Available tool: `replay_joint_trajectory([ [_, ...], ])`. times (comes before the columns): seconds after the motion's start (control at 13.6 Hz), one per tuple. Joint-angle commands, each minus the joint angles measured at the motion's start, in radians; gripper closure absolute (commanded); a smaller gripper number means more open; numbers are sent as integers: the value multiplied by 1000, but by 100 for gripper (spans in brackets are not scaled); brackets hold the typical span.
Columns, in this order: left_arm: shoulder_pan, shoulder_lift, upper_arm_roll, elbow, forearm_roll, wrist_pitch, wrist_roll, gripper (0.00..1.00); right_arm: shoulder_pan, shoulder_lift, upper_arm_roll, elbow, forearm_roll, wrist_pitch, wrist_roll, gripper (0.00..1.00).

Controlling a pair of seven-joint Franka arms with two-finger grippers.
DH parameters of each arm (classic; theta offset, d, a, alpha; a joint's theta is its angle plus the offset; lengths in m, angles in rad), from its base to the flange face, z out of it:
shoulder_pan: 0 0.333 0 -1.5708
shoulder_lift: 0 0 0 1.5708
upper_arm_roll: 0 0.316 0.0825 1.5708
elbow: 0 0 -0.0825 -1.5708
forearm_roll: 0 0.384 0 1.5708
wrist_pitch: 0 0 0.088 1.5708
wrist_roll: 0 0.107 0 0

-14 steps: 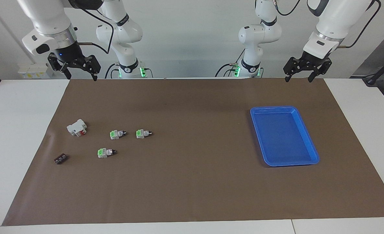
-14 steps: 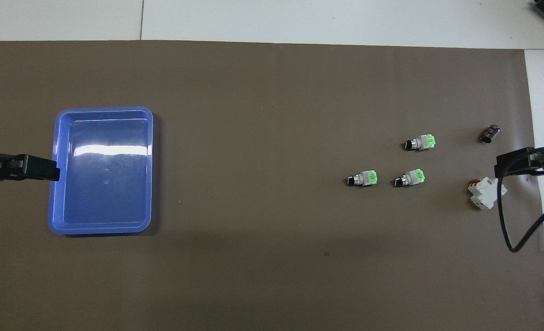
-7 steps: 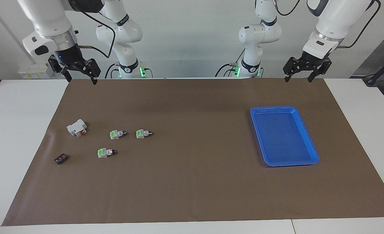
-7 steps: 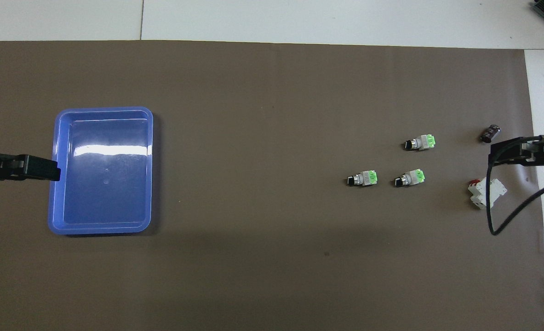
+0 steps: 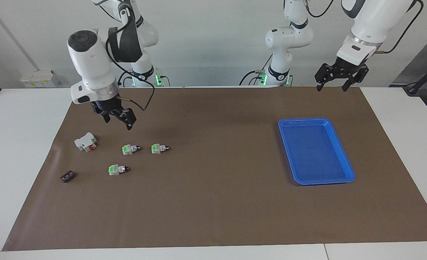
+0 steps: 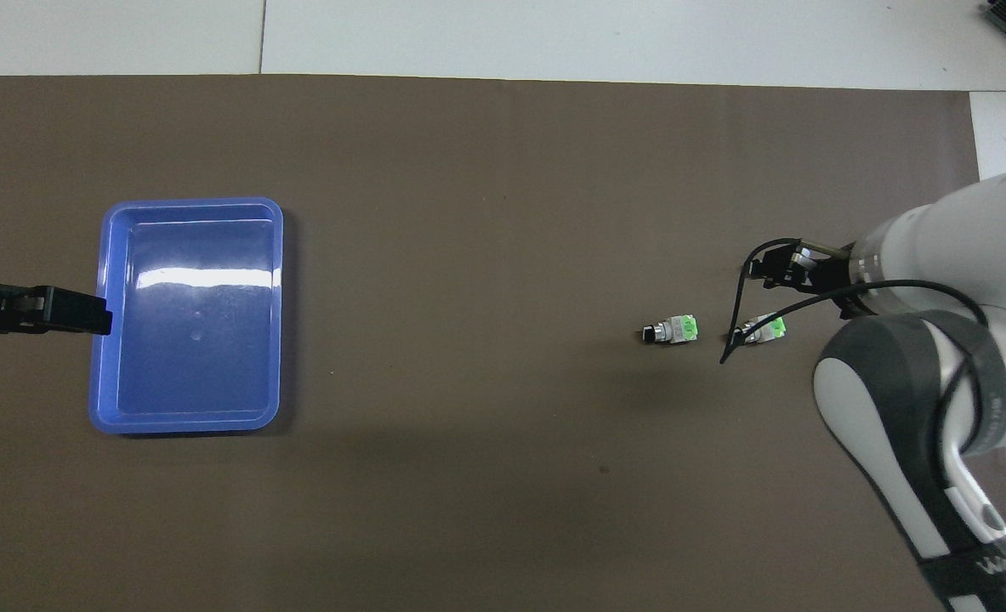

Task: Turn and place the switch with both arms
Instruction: 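Reach the right gripper down and grasp the nearer green-topped switch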

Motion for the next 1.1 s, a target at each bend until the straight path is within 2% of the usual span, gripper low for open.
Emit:
replay_joint_trajectory([
  [0.0,8,-33,2,-35,-11,2,11,0,53,103,0,-13,5,105,256,0],
  [0.22,11,-33,2,-34,-11,2,11,0,99,165,0,-78,7,241,473,0],
  [0.37,12,-33,2,-34,-12,3,11,0,102,180,0,-105,8,258,530,0],
  [0.59,12,-33,2,-34,-11,3,11,0,87,180,0,-138,15,257,556,0],
  [1.03,12,-33,2,-34,-12,3,11,0,67,182,0,-187,200,321,558,0],
])
